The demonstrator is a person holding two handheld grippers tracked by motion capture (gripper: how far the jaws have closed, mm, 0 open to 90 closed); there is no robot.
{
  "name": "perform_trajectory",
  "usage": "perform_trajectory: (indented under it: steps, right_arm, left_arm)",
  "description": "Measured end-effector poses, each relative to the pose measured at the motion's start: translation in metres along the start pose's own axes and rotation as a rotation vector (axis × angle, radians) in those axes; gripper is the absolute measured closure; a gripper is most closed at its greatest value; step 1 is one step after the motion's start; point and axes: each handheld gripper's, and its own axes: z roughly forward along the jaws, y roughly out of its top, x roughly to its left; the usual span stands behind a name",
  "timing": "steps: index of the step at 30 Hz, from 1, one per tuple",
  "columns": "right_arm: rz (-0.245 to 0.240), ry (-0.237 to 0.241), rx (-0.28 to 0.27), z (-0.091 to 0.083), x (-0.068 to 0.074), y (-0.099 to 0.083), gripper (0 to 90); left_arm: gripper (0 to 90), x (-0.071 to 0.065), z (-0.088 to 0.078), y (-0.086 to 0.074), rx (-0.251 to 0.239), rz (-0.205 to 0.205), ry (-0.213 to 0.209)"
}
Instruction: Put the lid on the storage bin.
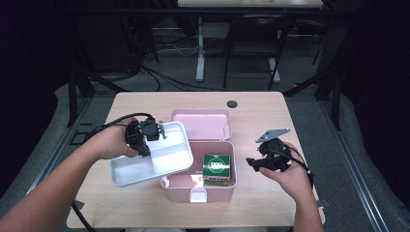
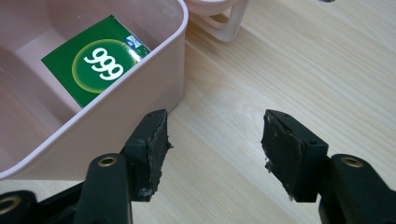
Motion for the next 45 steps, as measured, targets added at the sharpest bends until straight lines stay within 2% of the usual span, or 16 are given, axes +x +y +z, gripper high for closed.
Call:
perform_trajectory:
  steps: [10,11,12,21,29,36,45]
  right_arm:
    - [-0.001,0.002,0.015,0.001,-0.001,0.000,40.4]
    - [0.002,0.004,-0.005,0.002,-0.001,-0.001,40.4]
    - [0.004,0.005,0.002,0.001,-0.002,-0.001,40.4]
    - [0.011,0.005,-0.006,0.001,-0.003,-0.002,40.4]
    - [0.009,0.002,-0.001,0.000,-0.003,-0.002,40.4]
    - [0.010,0.005,0.000,0.001,-0.003,-0.002,40.3]
    - [0.013,0.002,-0.005,0.000,-0.004,-0.002,40.3]
  left_arm:
    - [89.3,-0.011,0.001,0.041,-0.031,0.088,-0.005]
    - [89.3,-0.013,0.002,0.045,-0.038,0.099,-0.005]
    - [89.3,-0.013,0.002,0.048,-0.035,0.107,-0.009]
    - [89.3,-0.023,0.004,0.075,-0.054,0.150,-0.013]
    - [89.3,-0.029,0.009,0.090,-0.065,0.183,-0.021]
    - [89.3,-0.034,0.013,0.101,-0.057,0.209,-0.023]
    - [89.3,-0.036,0.019,0.110,-0.053,0.222,-0.028]
